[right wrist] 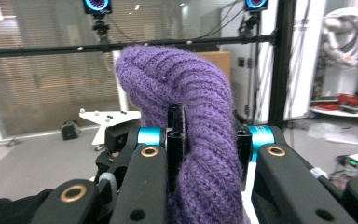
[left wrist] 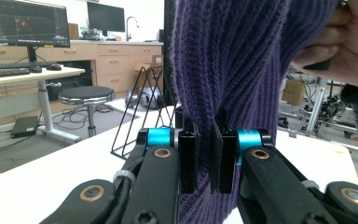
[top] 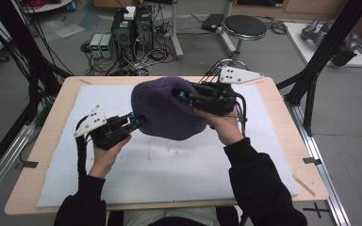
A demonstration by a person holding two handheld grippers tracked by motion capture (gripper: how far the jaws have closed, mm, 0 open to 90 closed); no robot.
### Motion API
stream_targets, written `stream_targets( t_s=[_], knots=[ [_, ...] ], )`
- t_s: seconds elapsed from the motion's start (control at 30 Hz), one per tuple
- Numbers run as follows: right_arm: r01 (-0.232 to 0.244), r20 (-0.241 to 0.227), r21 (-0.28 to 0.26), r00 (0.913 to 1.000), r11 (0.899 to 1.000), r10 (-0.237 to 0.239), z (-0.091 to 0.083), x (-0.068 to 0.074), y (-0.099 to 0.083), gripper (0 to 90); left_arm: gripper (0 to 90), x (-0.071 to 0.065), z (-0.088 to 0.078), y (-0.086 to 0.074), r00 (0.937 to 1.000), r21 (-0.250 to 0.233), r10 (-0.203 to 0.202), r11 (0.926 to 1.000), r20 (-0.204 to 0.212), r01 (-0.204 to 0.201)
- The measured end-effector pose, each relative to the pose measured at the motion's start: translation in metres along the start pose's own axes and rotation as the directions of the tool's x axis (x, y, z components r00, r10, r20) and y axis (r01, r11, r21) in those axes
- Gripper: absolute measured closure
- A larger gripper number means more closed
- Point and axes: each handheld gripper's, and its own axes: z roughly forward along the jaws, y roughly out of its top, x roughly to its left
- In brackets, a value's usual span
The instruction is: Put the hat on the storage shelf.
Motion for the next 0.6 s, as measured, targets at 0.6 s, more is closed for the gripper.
stream_targets(
  t_s=[0.6],
  knots=[
    [0.030,0.218,-0.021,0.9756,0.999,-0.025,-0.086,-0.057,0.043,75.4,83.6,-0.008,0.107,0.044,0.9970,-0.022,0.078,0.9967,-0.005,-0.078]
  ],
)
